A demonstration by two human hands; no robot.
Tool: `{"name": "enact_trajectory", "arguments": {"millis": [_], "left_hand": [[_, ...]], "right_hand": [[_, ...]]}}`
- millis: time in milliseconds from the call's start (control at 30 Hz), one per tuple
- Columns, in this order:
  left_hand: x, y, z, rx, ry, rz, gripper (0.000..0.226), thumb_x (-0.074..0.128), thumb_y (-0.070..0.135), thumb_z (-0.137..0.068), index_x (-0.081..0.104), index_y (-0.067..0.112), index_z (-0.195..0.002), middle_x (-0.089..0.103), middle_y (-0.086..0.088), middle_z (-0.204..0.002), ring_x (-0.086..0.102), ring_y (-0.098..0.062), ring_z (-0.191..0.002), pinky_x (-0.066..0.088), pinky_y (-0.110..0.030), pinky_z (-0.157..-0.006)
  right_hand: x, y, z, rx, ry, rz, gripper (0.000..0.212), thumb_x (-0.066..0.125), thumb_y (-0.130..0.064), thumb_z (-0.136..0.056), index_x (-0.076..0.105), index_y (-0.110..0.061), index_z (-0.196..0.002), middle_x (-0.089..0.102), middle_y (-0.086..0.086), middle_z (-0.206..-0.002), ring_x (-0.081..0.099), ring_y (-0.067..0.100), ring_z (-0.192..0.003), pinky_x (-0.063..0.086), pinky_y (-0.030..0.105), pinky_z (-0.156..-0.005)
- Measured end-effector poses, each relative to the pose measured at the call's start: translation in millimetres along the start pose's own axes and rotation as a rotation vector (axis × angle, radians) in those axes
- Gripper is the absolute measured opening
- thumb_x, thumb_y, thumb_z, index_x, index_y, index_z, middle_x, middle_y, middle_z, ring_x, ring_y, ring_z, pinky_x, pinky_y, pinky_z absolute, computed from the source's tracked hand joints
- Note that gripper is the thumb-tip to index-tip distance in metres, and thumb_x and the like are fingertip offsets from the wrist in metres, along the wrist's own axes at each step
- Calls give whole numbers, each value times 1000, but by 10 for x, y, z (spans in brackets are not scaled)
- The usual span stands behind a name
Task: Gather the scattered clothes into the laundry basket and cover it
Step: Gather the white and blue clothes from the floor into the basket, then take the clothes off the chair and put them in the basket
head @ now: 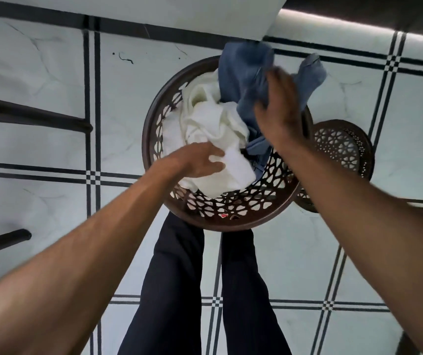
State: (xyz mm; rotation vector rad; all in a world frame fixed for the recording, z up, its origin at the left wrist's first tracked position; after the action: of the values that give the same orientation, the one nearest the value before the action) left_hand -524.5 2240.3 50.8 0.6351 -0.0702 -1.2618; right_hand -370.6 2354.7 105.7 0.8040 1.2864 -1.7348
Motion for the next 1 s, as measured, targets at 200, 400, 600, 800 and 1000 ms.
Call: {"name": "enact_trajectory", "arguments": {"millis": [200, 400, 600, 800, 1000], "left_hand": [[-167, -465, 686, -37, 599, 195, 32, 58, 7, -89, 68, 15, -118, 53, -10, -142, 46, -27, -135, 35, -32, -110], [144, -1231, 1146, -375, 789, 450, 75, 65, 15, -90, 26, 10, -155, 34, -17, -156, 36, -31, -143, 31, -37, -120], [393, -1110, 900, -555, 581, 573, 70, 39, 22, -100, 5, 21, -161, 63, -27, -129, 63, -48, -108, 51, -50, -97], [157, -1017, 662, -544, 562, 806, 75, 39, 29, -75, 28, 29, -149, 64, -19, -123, 65, -45, -104, 57, -56, -91], [181, -1025, 719, -625, 690, 827, 62, 48, 28, -96, 30, 14, -153, 56, -9, -139, 58, -32, -122, 48, -48, -106]], "right_hand": [[1292, 234, 1269, 36, -800, 83, 59, 53, 2, -91, 48, -17, -146, 50, 13, -144, 50, 32, -128, 42, 39, -104], [1564, 390, 1792, 99, -943, 191, 37, 55, -19, -93, 69, -24, -126, 67, 11, -133, 61, 34, -122, 50, 42, -103], [559, 211, 1632, 50, -239, -19, 33, 56, -9, -88, 70, -12, -118, 70, 6, -123, 55, 29, -124, 45, 45, -106], [1060, 663, 1965, 101, -668, 250, 50, 41, -32, -86, 67, -20, -128, 60, 8, -141, 44, 33, -136, 36, 47, -113], [924, 370, 1728, 166, -657, 70, 32, 54, -23, -96, 68, -20, -124, 70, 6, -127, 63, 30, -118, 50, 37, -97]]}}
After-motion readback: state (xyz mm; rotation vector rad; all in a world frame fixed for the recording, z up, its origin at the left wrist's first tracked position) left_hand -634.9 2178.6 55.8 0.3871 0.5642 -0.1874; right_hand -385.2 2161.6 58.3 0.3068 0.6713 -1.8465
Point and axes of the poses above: each hand's wrist, its own z-axis away from the middle knuckle, its own x-axis out of the palm, y = z × x, the point moved 10 cm from there along -z, towards the middle knuckle
